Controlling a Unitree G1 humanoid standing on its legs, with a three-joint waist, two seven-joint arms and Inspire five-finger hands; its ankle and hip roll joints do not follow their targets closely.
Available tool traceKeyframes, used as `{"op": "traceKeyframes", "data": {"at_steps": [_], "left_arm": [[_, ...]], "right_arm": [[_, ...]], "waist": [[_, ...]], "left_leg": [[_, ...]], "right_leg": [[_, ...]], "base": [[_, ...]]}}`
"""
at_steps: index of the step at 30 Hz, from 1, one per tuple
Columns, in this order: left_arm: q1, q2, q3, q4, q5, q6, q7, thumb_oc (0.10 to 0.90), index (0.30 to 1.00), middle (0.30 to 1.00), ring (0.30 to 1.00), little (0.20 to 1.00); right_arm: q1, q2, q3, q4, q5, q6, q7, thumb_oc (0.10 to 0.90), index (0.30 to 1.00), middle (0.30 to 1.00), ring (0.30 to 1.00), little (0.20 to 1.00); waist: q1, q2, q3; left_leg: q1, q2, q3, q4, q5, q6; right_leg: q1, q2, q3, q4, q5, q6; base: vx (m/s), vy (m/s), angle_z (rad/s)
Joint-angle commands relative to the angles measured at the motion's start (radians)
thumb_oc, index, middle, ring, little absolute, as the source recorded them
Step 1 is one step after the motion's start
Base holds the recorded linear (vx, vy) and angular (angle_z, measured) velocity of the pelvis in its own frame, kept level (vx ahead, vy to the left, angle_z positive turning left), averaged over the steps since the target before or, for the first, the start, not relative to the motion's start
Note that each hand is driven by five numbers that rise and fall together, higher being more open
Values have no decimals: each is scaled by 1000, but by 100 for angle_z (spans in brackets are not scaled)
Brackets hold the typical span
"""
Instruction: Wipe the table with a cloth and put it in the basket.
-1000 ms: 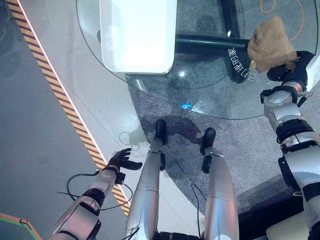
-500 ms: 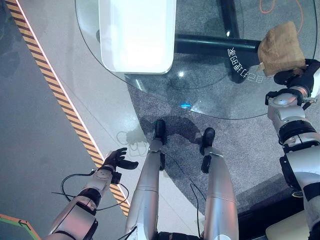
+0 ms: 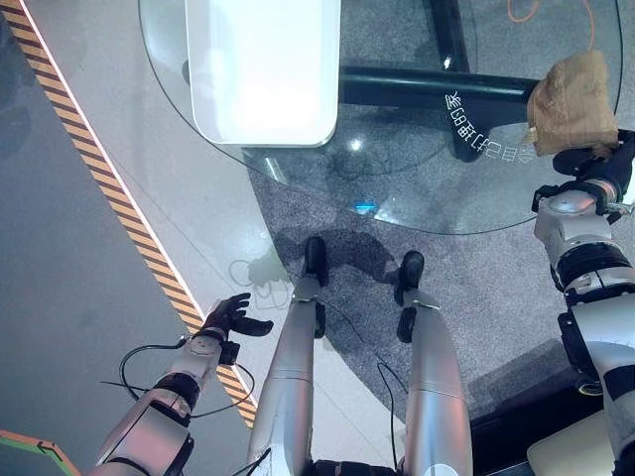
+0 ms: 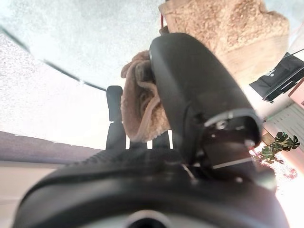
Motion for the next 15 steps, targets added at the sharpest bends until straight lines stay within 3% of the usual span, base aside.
{"op": "traceKeyframes", "data": {"at_steps": [1,5,15], "left_arm": [[61,28,40,73,-15,14,-12,800,900,900,900,900],[64,20,40,62,-9,16,-3,800,900,900,900,900],[60,-2,26,40,-2,19,14,800,900,900,900,900]], "right_arm": [[26,-193,28,-33,-83,-42,-37,100,300,300,300,200],[-6,-169,74,-102,-136,-49,-16,100,300,300,300,200],[-106,-85,228,-279,-263,11,52,100,300,300,300,200]], "waist": [[-3,14,-27],[1,17,-27],[23,31,-27]], "left_leg": [[13,2,7,40,-66,30],[12,0,6,38,-65,28],[21,-11,12,21,-56,27]], "right_leg": [[-6,25,-67,-4,34,-19],[-7,22,-68,-6,33,-20],[1,16,-85,-9,21,-29]], "base": [[0,0,0],[-5,7,-3],[-7,4,-2]]}}
